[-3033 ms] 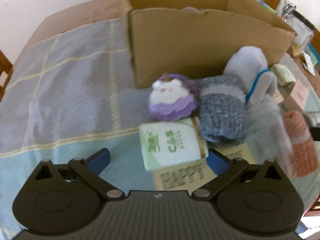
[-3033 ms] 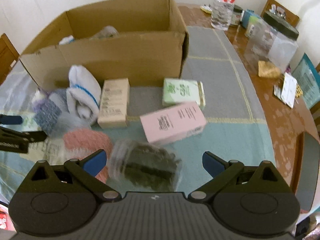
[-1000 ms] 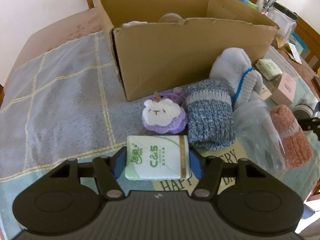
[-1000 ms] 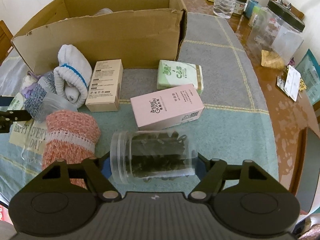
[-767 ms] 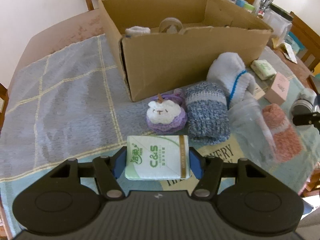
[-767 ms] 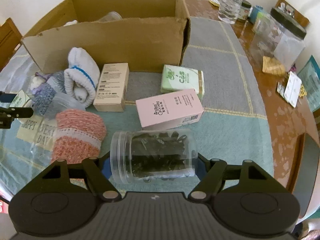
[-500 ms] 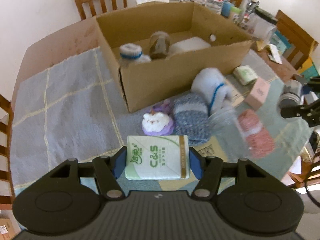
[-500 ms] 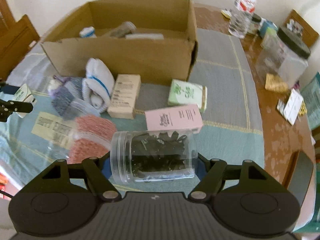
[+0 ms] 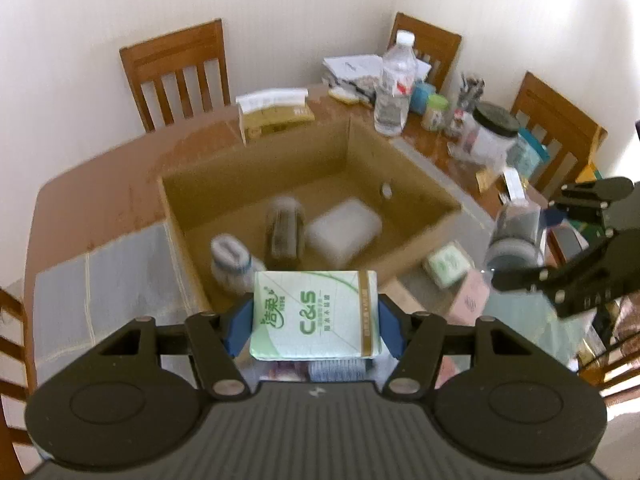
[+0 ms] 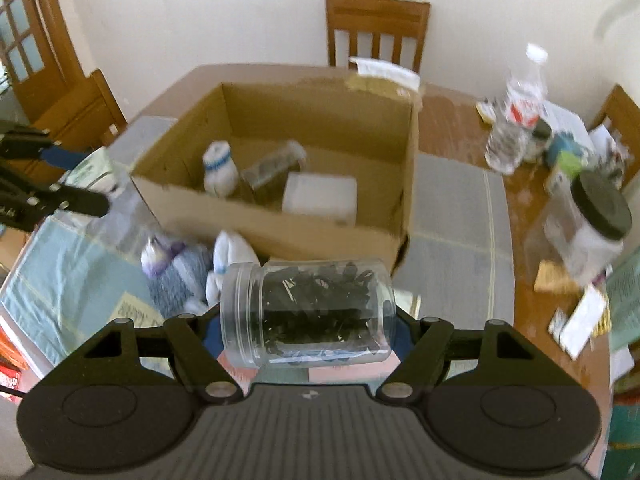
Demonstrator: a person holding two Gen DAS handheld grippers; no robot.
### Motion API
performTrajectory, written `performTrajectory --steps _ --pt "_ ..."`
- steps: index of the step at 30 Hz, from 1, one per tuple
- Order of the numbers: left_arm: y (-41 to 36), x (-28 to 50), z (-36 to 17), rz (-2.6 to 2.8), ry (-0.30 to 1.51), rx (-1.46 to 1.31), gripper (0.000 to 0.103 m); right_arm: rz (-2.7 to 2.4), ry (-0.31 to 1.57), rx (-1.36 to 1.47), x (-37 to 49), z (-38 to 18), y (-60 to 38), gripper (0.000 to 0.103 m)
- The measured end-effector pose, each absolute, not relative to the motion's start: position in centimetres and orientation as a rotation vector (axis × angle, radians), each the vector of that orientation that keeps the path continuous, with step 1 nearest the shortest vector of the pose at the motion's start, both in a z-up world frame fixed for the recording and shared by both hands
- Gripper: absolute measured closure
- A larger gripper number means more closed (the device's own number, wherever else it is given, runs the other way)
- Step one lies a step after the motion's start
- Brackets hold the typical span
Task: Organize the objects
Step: 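Carry the tea jar and tissue pack over the box and release both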
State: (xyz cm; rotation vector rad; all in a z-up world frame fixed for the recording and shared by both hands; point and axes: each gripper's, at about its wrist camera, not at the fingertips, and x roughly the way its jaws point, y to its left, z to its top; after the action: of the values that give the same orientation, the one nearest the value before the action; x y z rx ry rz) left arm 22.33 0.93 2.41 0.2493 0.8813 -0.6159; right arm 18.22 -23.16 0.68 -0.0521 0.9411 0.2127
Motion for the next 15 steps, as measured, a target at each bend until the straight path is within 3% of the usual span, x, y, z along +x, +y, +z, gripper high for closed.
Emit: performTrajectory --steps 6,8,10,15 --pt "-1.3 25.4 3.1 -0.605 0.845 0.232 0.039 0.246 0.890 -0.097 20.9 2.2 -23.3 0.023" --pt "-1.9 26.2 2.8 -0.601 0.843 0.217 0.032 0.249 0.877 -0.099 21.9 2.5 -23.6 0.023" --pt "-2.3 26.6 2.4 -0.581 0.852 0.215 0.012 0.248 0.867 -0.092 23.0 2.8 -24.0 0.023" --pt "-2.6 26.8 1.2 -0.585 0.870 0.213 0.009 0.256 0.851 -0.091 25.7 3.1 -24.6 0.023"
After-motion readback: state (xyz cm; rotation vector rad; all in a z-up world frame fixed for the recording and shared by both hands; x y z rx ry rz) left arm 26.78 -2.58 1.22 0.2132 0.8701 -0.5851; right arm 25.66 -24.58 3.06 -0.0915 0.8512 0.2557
